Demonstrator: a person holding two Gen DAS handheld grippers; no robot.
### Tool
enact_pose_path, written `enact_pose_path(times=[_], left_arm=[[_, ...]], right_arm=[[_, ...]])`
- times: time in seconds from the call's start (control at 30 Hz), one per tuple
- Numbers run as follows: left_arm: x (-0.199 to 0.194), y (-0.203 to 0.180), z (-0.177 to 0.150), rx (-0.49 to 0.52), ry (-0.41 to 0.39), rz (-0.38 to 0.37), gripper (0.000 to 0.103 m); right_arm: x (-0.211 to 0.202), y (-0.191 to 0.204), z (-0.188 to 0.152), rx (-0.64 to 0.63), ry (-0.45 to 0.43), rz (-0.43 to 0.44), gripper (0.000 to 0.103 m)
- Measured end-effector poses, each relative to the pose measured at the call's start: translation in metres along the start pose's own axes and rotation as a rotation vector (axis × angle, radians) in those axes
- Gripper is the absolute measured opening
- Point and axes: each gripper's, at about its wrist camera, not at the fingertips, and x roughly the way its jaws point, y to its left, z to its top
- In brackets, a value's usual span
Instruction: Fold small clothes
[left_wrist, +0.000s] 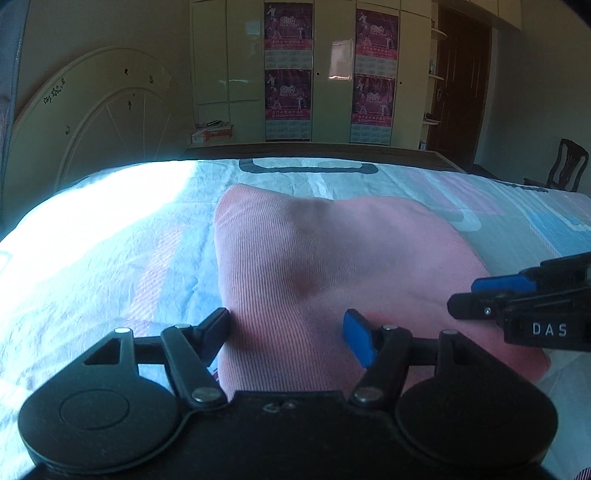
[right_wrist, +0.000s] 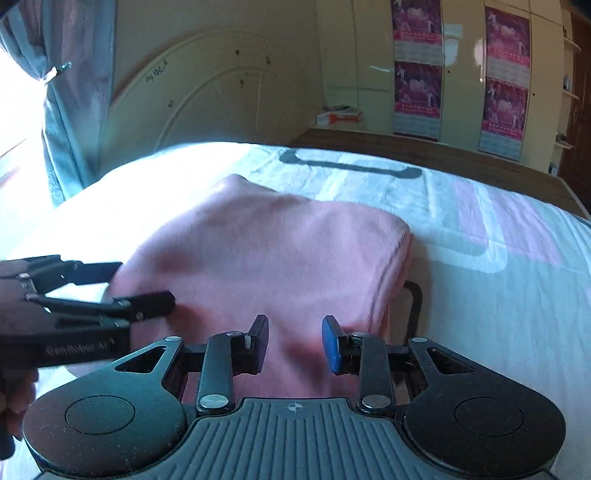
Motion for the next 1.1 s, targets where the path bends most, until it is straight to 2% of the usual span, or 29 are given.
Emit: enact_pose_path(times=[0.07,0.13,0.27,0.37,0.43,0.6,0.73,0.8,0.93,1.03,1.1], left_arm=[[0.002,-0.002,0.000,0.013,0.008,0.005,0.067],[0.004,-0.005,0.000,0.025,0.011,0.017,0.068],[0.001,-0.009,0.003,0.030,0.030,0.039,0.068],[-0.003,-0.006,0.013,0.016,0.025,0.042,0.067],[-0.004,-0.007,0.024,0.018,0.001,0.039,0.067],[0.023,-0.012,0.050,0.040,-0.004,0.039,0.067],[0.058,-0.010,0.058,0.038,0.047,0.041,0.068],[0.071,-0.009,0.056,0.043,0.070,0.054,0.068],[0.078,-0.006,0.050,0.049,0.071,0.062,0.076],[0.073,-0.005,0.050,0.035,0.074,0.066,0.077],[0.059,-0.003,0.051,0.016,0.061,0.053,0.075]], right_arm=[[0.006,-0.008,-0.011,-0.011,0.027,-0.045,0.028],[0.009,-0.016,-0.020,-0.017,0.031,-0.054,0.024],[0.012,-0.012,-0.018,-0.018,0.049,-0.069,0.023],[0.004,-0.017,-0.009,0.011,0.059,-0.028,0.024],[-0.007,-0.019,0.002,0.032,0.006,-0.018,0.024],[0.011,-0.027,0.037,0.054,-0.047,-0.086,0.024],[0.040,-0.038,0.056,0.098,-0.037,-0.120,0.024],[0.055,-0.040,0.058,0.089,-0.011,-0.136,0.024],[0.078,-0.043,0.047,0.028,0.040,-0.189,0.024],[0.076,-0.046,0.048,0.042,0.046,-0.191,0.024],[0.058,-0.045,0.048,0.059,0.018,-0.171,0.024]])
